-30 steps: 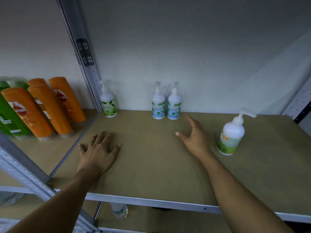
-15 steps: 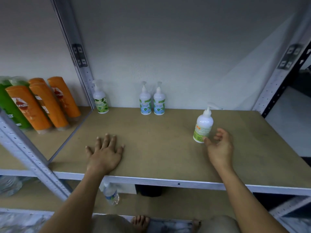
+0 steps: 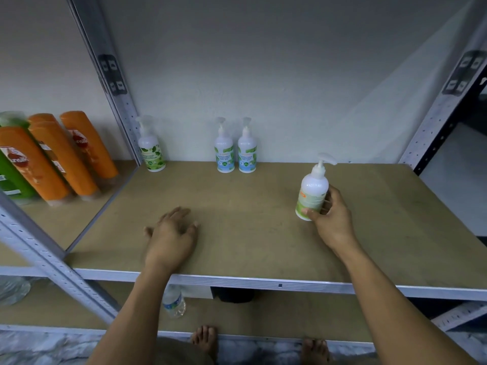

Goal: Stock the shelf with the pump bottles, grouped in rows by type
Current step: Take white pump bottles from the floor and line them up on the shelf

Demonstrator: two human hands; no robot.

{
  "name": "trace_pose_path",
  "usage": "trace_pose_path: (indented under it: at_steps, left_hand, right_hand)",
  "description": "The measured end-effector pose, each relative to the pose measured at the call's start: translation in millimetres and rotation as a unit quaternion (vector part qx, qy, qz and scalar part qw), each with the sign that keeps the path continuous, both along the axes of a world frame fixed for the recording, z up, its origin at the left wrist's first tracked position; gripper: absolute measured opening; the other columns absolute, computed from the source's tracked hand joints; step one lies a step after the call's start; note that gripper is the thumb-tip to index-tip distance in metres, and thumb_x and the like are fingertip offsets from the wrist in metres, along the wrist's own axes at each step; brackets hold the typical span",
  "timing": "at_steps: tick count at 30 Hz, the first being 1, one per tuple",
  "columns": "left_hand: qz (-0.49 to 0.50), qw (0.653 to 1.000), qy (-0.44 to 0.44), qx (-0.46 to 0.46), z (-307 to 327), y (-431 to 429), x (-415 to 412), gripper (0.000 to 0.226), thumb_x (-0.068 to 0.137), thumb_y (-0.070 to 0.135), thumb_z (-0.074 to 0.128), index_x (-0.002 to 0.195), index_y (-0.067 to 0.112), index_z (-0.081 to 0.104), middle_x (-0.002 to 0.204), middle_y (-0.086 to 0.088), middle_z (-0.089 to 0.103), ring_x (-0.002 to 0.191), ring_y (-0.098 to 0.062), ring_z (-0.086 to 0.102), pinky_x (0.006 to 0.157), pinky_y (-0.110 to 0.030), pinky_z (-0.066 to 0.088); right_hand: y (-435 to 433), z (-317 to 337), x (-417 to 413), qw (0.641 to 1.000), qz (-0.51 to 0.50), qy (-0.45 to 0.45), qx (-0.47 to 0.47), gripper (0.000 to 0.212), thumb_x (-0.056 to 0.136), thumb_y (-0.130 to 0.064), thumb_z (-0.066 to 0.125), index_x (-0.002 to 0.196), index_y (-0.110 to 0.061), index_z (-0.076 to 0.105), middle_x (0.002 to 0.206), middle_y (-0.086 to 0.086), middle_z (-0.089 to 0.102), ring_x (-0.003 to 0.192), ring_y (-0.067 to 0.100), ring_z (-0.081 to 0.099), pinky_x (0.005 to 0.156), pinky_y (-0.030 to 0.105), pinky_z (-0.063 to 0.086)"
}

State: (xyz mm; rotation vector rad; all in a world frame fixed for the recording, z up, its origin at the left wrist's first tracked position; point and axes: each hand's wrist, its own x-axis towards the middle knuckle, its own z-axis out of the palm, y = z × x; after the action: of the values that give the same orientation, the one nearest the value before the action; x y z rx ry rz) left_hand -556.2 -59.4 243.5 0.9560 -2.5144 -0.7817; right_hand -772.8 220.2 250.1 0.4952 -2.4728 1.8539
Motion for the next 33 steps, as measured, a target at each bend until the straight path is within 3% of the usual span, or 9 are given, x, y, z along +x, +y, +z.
trace_pose_path:
  at_steps: [3,6,11,18,22,24,26,28,33]
  left_hand:
    - [-0.051,0.976,0.146,0.151,13.0,28.7,-20.3,0.037,0.092,0.030,0.070,0.129,0.032,0.063,0.123,0.008,0.064,0.122,-0.011,0.058,0.100,-0.026,0.045]
    - [-0.095,0.952,0.181,0.225,18.2,52.3,-35.7,0.041,0.090,0.018,0.074,0.128,0.031,0.064,0.114,0.011,0.068,0.112,-0.003,0.062,0.084,-0.010,0.049]
    - [-0.144,0.931,0.226,0.250,10.5,65.7,-49.9,0.055,0.085,0.001,0.077,0.135,0.015,0.058,0.129,0.009,0.066,0.110,-0.010,0.068,0.096,-0.029,0.055]
    - [-0.112,0.934,0.242,0.238,2.7,60.4,-56.4,0.061,0.080,-0.013,0.071,0.131,0.017,0.057,0.126,0.003,0.067,0.112,-0.013,0.066,0.097,-0.027,0.053]
    - [-0.111,0.940,0.228,0.228,0.5,69.5,-65.4,0.068,0.077,0.004,0.082,0.129,0.033,0.049,0.121,0.015,0.064,0.108,-0.005,0.064,0.093,-0.022,0.053]
    - [-0.083,0.955,0.210,0.191,-1.1,77.8,-72.3,0.074,0.070,0.035,0.087,0.130,0.040,0.045,0.122,0.020,0.059,0.109,-0.001,0.061,0.096,-0.033,0.053]
    - [-0.052,0.974,0.175,0.136,-1.2,86.4,-78.4,0.084,0.063,0.056,0.085,0.133,0.039,0.042,0.124,0.020,0.053,0.113,-0.004,0.057,0.100,-0.039,0.048]
    - [-0.029,0.983,0.158,0.090,-0.5,89.3,-84.2,0.080,0.065,0.057,0.085,0.129,0.032,0.045,0.119,0.016,0.050,0.111,-0.010,0.056,0.099,-0.041,0.046]
    - [-0.010,0.978,0.182,0.101,-3.3,72.2,-93.6,0.068,0.065,0.042,0.090,0.119,0.029,0.050,0.113,0.012,0.059,0.101,-0.009,0.062,0.087,-0.038,0.053]
  right_hand:
    - [-18.8,1.6,20.0,0.999,0.035,0.001,-0.009,0.071,0.071,0.002,0.085,0.132,-0.018,0.056,0.107,-0.008,0.070,0.087,-0.006,0.066,0.074,0.008,0.049]
    - [-46.9,-1.1,40.0,0.997,0.072,-0.003,-0.018,0.073,0.064,-0.001,0.090,0.126,-0.024,0.060,0.102,-0.014,0.071,0.087,-0.006,0.068,0.077,0.012,0.052]
    - [-89.1,-4.8,59.9,0.993,0.115,0.002,-0.024,0.078,0.058,-0.012,0.096,0.127,-0.022,0.061,0.106,-0.008,0.073,0.096,0.003,0.070,0.083,0.021,0.056]
    - [-78.8,15.1,34.7,0.970,0.238,-0.036,0.033,0.060,0.077,0.009,0.073,0.125,-0.024,0.058,0.123,-0.004,0.068,0.105,-0.001,0.065,0.098,0.023,0.052]
    - [-66.3,11.3,10.6,0.980,0.126,0.059,0.142,0.050,0.082,0.007,0.054,0.123,-0.019,0.067,0.124,-0.004,0.068,0.111,0.006,0.061,0.094,0.010,0.042]
    - [-70.8,4.1,-0.2,0.969,0.128,0.099,0.185,0.048,0.085,-0.002,0.059,0.130,-0.018,0.065,0.131,0.000,0.066,0.121,0.014,0.059,0.100,0.017,0.041]
    - [-81.4,-2.3,-13.3,0.943,0.157,0.132,0.262,0.053,0.085,-0.028,0.059,0.137,-0.020,0.060,0.139,0.003,0.061,0.130,0.021,0.054,0.110,0.030,0.039]
    - [-95.8,-5.3,-25.8,0.909,0.179,0.152,0.345,0.073,0.078,-0.055,0.041,0.146,-0.028,0.050,0.150,0.001,0.050,0.140,0.020,0.042,0.116,0.040,0.032]
    - [-118.4,-8.7,-35.1,0.864,0.186,0.185,0.430,0.074,0.086,-0.062,0.023,0.153,-0.033,0.033,0.164,-0.001,0.024,0.152,0.018,0.015,0.122,0.045,0.011]
